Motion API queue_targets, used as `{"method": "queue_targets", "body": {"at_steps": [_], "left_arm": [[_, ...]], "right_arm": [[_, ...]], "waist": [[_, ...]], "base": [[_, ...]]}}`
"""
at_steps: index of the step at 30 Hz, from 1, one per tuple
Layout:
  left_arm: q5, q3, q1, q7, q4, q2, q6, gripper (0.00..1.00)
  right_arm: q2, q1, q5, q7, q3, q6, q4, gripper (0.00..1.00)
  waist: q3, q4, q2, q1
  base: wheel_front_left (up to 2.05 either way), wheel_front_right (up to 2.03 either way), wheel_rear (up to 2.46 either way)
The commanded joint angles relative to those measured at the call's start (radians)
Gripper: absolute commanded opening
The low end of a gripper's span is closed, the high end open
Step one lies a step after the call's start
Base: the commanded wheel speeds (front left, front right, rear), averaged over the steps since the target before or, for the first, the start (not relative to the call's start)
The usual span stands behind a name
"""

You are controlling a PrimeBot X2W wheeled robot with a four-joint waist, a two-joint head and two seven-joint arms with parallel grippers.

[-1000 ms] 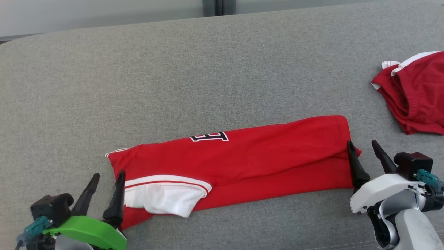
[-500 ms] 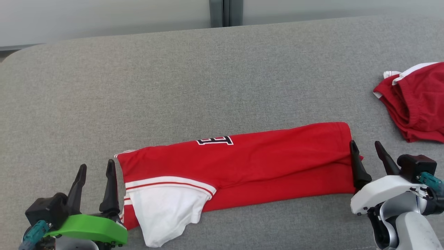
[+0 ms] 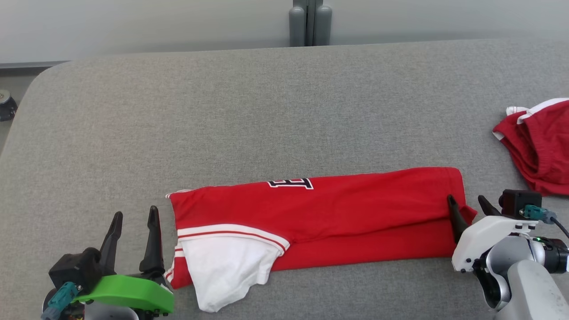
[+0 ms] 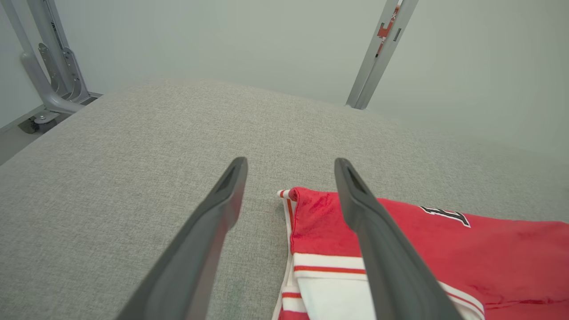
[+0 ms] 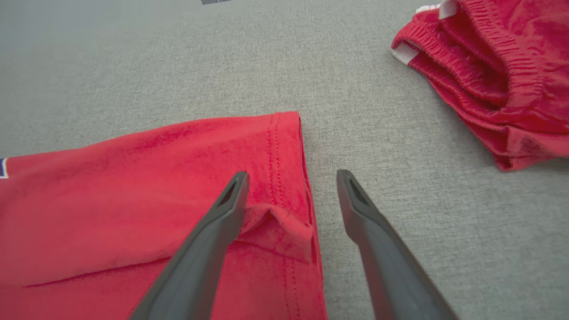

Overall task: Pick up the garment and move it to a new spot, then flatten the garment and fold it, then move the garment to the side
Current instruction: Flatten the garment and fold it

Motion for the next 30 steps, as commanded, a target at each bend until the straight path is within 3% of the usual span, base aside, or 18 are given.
{"method": "queue_targets", "body": {"at_steps": [1,10,11,12,13,14,21,30], "left_arm": [[0.004,0.002,-0.019,-0.004,0.004,0.000,-0.005,1.00],[0.011,0.013,-0.027,-0.006,0.006,0.008,0.001,1.00],[0.012,0.014,-0.027,-0.006,0.006,0.009,0.001,1.00],[0.014,0.013,-0.028,-0.006,0.005,0.010,0.000,1.00],[0.016,0.012,-0.028,-0.006,0.004,0.012,0.000,1.00],[0.018,0.009,-0.030,-0.004,0.002,0.012,0.001,1.00],[0.027,0.002,-0.030,0.004,-0.004,0.017,0.008,1.00],[0.030,-0.017,-0.024,0.013,-0.006,0.013,0.010,1.00]], "right_arm": [[-0.011,-0.016,-0.009,0.013,-0.004,-0.002,0.025,1.00],[-0.020,-0.046,0.047,0.085,0.010,-0.001,0.177,1.00],[-0.018,-0.048,0.058,0.090,0.017,-0.001,0.188,0.75],[-0.020,-0.052,0.071,0.094,0.025,-0.001,0.199,0.39],[-0.022,-0.055,0.077,0.096,0.030,-0.001,0.207,0.30],[-0.027,-0.057,0.085,0.095,0.035,-0.001,0.215,0.00],[-0.069,-0.099,0.116,0.066,0.050,-0.003,0.228,0.00],[-0.187,-0.074,0.161,0.068,0.005,-0.002,0.174,0.00]], "waist": [[-0.002,0.014,-0.0001,0.0000],[-0.003,0.045,-0.0001,0.0000],[-0.003,0.045,-0.0001,0.0000],[-0.003,0.044,-0.0001,0.0000],[-0.003,0.043,-0.0001,0.0000],[-0.004,0.041,-0.0001,0.0000],[-0.012,0.006,-0.0001,0.0000],[-0.014,-0.042,-0.0001,0.0000]], "base": [[0.00,0.00,0.00],[0.00,0.00,0.00],[0.00,0.00,0.00],[0.00,0.00,0.00],[0.00,0.00,0.00],[0.00,0.00,0.00],[0.00,0.00,0.00],[0.00,0.00,0.00]]}}
